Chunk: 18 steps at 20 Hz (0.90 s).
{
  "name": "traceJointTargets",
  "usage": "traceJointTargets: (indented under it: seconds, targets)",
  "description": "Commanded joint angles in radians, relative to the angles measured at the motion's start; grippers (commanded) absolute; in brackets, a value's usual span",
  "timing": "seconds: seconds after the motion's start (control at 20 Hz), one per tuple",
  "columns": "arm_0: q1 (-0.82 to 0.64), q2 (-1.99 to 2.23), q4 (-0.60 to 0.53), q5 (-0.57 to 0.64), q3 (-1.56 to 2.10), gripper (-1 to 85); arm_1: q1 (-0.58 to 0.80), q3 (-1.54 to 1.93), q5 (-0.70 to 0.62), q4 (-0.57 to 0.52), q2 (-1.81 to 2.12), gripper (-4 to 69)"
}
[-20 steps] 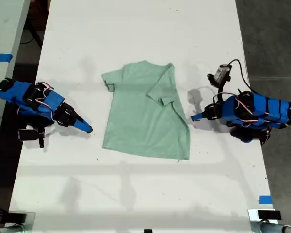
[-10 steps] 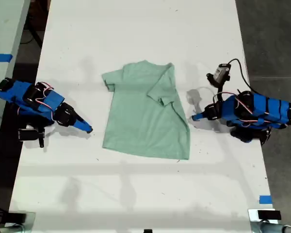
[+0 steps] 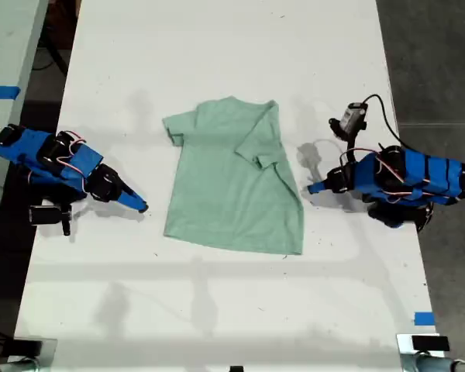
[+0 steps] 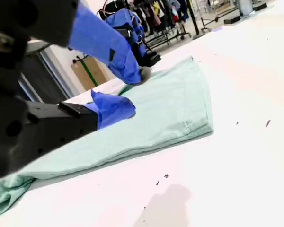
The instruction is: Fold t shirt
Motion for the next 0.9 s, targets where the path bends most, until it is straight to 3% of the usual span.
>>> traceJointTargets:
  seconds: [0.0,0.85]
  targets:
    - [-0.003,0.011,-0.018,0.006,0.043,6.3,-0.011,0.052,-0.014,-0.002,0.009,6.1]
    - [-0.003,0.011,-0.018,0.006,0.043,6.3,-0.02,0.052,-0.014,-0.002,0.009,5.2]
